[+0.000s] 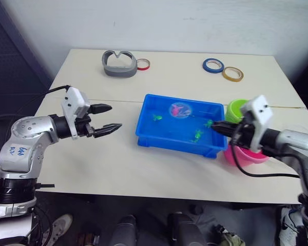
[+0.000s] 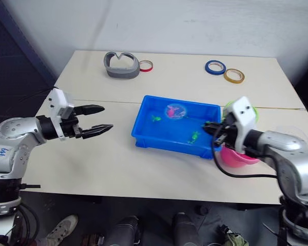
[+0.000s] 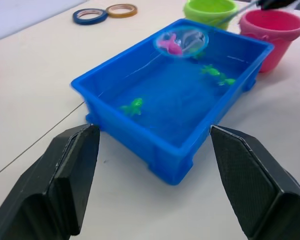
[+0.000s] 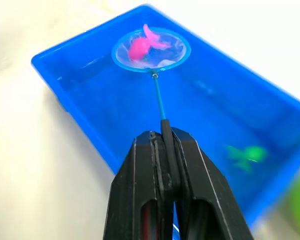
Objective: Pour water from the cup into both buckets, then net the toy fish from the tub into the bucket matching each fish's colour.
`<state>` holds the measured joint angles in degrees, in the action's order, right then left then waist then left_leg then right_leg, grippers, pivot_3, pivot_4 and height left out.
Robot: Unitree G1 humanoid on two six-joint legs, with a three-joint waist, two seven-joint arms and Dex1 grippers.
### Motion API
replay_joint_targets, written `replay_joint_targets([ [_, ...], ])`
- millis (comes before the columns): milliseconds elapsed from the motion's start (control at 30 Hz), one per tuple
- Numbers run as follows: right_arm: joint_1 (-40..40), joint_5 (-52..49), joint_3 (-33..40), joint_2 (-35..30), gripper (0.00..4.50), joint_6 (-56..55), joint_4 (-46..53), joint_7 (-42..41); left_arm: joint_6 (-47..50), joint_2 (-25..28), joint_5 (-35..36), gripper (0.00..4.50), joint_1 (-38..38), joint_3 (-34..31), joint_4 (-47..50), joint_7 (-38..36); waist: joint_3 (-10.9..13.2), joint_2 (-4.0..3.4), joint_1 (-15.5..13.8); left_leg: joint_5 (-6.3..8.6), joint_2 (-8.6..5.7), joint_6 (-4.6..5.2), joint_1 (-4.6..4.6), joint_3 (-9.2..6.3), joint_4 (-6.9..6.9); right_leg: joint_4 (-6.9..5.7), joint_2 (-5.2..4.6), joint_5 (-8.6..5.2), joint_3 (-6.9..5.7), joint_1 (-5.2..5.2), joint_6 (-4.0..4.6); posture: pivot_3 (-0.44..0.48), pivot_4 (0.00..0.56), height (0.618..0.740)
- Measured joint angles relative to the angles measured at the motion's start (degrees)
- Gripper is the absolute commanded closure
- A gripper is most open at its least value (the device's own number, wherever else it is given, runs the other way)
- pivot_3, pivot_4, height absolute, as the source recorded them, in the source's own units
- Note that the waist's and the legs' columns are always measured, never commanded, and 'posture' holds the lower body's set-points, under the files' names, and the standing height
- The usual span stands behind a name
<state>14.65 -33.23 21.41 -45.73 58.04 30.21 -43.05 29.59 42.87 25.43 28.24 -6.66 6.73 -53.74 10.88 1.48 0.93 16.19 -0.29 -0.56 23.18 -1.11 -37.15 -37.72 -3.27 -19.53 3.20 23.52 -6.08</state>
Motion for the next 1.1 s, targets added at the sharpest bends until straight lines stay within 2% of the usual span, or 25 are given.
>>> replay_joint_targets([
  [67, -7.37, -0.28, 5.98, -1.62, 4.5, -1.61, 2.65, -2.24, 0.83, -1.27, 0.34, 0.66, 0.49, 1.51, 1.77, -0.19, 0.0, 0.0, -0.61, 0.0, 0.0, 0.0, 0.0, 0.0, 0.0, -0.02, 0.02, 0.0, 0.01, -0.01, -0.01, 0.0, 0.15, 0.74],
  [267, -18.99, -0.19, 18.35, -1.96, 4.5, -5.03, 6.25, -3.74, 1.56, -4.79, 1.1, 0.66, 3.03, 5.68, 1.89, -0.93, 0.0, 0.0, -0.76, -0.05, 0.0, 0.06, -0.1, 0.13, -0.23, -0.06, 0.12, 0.02, 0.14, -0.15, -0.04, 0.0, 0.15, 0.74],
  [500, -30.41, 0.53, 31.94, -1.76, 4.5, -8.19, 8.01, -4.91, -1.48, -6.72, 0.3, 0.66, 8.87, 8.08, -4.88, -4.55, -0.02, -0.03, -0.96, -0.11, -0.04, 0.11, -0.15, 0.16, -0.29, -0.02, 0.14, 0.02, 0.14, -0.27, -0.04, 0.0, 0.15, 0.74],
  [767, -41.59, 3.36, 37.89, 1.71, 4.5, -12.83, 10.6, -5.19, -5.05, -9.19, -1.44, 0.66, 13.01, 10.26, -12.32, -7.76, -0.02, -0.02, -0.92, -0.11, -0.03, 0.11, -0.23, 0.16, -0.29, -0.01, 0.18, 0.02, 0.16, -0.35, -0.04, 0.0, 0.15, 0.74],
  [900, -45.24, 7.38, 37.58, 2.07, 4.5, -16.42, 11.67, -4.46, -6.34, -9.92, -2.22, 0.66, 14.29, 10.7, -14.16, -8.9, -0.02, -0.03, -0.76, -0.11, -0.04, 0.11, -0.39, 0.26, -0.27, 0.02, 0.18, 0.02, 0.16, -0.48, -0.04, 0.0, 0.15, 0.74],
  [1000, -45.82, 11.18, 36.87, 2.04, 4.5, -20.08, 11.92, -3.51, -6.6, -10.29, -2.71, 0.66, 14.28, 11.38, -14.33, -9.65, -0.01, -0.01, -0.8, -0.11, -0.03, 0.1, -0.85, 0.2, -0.11, 0.23, 0.18, 0.02, 0.18, -1.01, -0.03, 0.0, 0.15, 0.74],
  [1100, -47.87, 16.27, 34.21, 1.62, 4.5, -25.14, 11.38, -3.36, -6.68, -10.28, -2.92, 0.66, 14.24, 11.35, -14.32, -9.89, -0.01, -0.01, -0.81, -0.11, -0.03, 0.1, -0.93, 0.21, -0.07, 0.31, 0.18, 0.01, 0.2, -1.11, -0.03, 0.0, 0.15, 0.74],
])
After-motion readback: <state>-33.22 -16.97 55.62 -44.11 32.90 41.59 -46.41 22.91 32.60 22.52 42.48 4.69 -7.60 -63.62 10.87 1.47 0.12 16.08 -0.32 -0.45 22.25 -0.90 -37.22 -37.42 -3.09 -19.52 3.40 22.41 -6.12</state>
